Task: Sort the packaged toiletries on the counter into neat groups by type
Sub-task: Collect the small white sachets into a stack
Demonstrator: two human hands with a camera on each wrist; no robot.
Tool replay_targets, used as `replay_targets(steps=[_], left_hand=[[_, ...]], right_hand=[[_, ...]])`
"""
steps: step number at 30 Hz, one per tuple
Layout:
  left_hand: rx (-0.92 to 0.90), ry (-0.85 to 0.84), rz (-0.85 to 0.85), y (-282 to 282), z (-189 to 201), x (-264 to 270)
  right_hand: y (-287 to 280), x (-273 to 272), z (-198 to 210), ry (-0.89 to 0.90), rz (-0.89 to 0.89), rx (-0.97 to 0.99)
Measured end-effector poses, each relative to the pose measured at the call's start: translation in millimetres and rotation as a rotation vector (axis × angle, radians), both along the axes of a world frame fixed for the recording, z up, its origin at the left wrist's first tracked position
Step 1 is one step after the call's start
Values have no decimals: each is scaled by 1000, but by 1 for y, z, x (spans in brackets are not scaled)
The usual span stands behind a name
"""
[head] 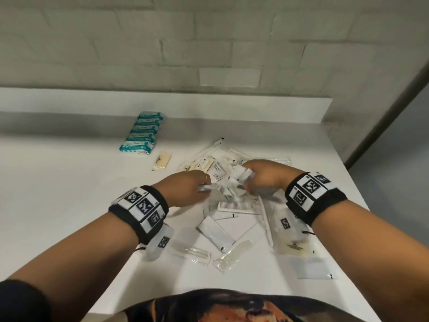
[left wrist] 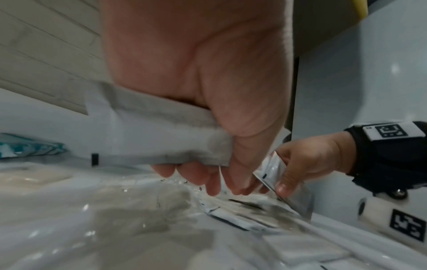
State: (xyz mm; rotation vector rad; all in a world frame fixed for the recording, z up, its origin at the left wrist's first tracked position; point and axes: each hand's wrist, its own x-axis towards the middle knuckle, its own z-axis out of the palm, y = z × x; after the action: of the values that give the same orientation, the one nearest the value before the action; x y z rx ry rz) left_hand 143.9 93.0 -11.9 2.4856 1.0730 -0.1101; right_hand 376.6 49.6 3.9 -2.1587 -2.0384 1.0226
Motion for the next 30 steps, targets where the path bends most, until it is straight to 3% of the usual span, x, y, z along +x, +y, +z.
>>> replay_targets(steps=[5, 10, 12, 14, 20, 24, 26, 28, 30], left_hand=[[185, 126, 12, 37, -11, 27], [398, 312, -176, 63, -2, 66], [378, 436, -233, 70, 2, 82], [339, 458, -226, 75, -1, 94], [164, 299, -70, 63, -17, 105], [190, 244, 3, 50, -24, 102], [193, 225, 70, 47, -24, 98], [170, 267, 127, 48, -21, 91], [146, 331, 154, 50, -17, 85]], right_hand=[[6, 24, 2, -189, -41, -22], [17, 33, -5, -26, -257, 109], [14, 37, -4, 36, -308, 170], [9, 41, -6, 113, -353, 221], [-3, 48, -14, 321, -456, 340], [-9, 47, -15, 535, -573, 429], [-13, 44, -11, 555, -626, 481], [-19, 41, -7, 530, -603, 477], [-27, 36, -2, 486, -442, 352]])
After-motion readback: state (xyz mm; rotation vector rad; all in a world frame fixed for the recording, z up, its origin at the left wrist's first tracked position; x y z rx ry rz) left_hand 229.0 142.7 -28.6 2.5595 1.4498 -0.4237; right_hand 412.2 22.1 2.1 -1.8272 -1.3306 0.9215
